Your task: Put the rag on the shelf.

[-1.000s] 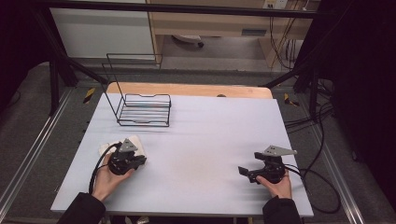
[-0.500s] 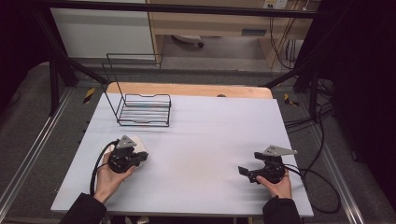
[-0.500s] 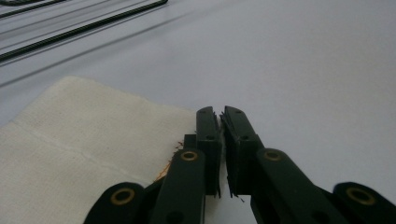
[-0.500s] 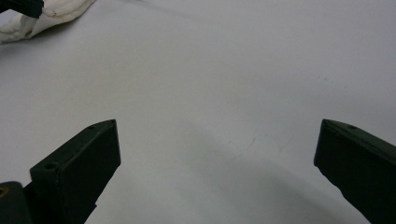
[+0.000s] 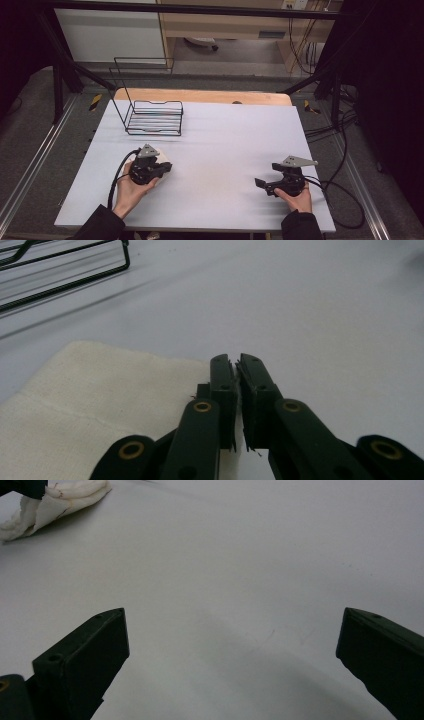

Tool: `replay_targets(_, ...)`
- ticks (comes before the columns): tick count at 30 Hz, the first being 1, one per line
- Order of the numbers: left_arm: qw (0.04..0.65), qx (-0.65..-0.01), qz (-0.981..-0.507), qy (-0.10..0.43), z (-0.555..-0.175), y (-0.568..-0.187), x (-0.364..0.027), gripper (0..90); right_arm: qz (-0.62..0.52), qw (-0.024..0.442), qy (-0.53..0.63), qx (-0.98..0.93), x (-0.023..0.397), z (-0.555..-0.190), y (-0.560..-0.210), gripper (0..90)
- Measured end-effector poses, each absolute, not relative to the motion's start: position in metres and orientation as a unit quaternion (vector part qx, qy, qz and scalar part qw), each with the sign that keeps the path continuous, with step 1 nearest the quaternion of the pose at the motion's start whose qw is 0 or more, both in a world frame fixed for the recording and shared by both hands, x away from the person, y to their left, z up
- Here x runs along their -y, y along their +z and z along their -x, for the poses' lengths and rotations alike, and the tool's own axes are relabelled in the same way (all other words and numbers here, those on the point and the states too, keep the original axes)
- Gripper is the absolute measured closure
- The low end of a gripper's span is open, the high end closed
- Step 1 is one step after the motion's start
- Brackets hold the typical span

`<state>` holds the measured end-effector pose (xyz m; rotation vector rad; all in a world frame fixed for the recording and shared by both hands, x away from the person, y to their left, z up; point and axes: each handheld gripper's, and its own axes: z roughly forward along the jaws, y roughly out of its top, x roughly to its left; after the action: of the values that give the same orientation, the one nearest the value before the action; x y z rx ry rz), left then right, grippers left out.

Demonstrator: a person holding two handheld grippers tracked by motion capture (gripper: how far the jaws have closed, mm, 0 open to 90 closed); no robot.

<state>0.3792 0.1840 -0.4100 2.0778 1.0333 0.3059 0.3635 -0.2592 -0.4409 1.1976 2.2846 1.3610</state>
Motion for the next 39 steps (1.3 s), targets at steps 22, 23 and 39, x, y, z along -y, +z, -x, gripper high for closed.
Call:
replay_targets(22,0.388,-0.393,-0.819,0.155,-0.393,-0.401,-0.251,39.2,-0.403,0.113,0.463,-0.781,0.248,-0.364,-0.441,1.2)
replay_targets(23,0.382,-0.403,-0.817,0.156,-0.395,-0.404,-0.259,39.0,-0.403,0.113,0.463,-0.781,0.247,-0.364,-0.441,1.2)
replay_targets(39,0.353,-0.44,-0.811,0.155,-0.41,-0.432,-0.308,47.3,-0.393,0.117,0.456,-0.79,0.205,-0.368,-0.433,1.1)
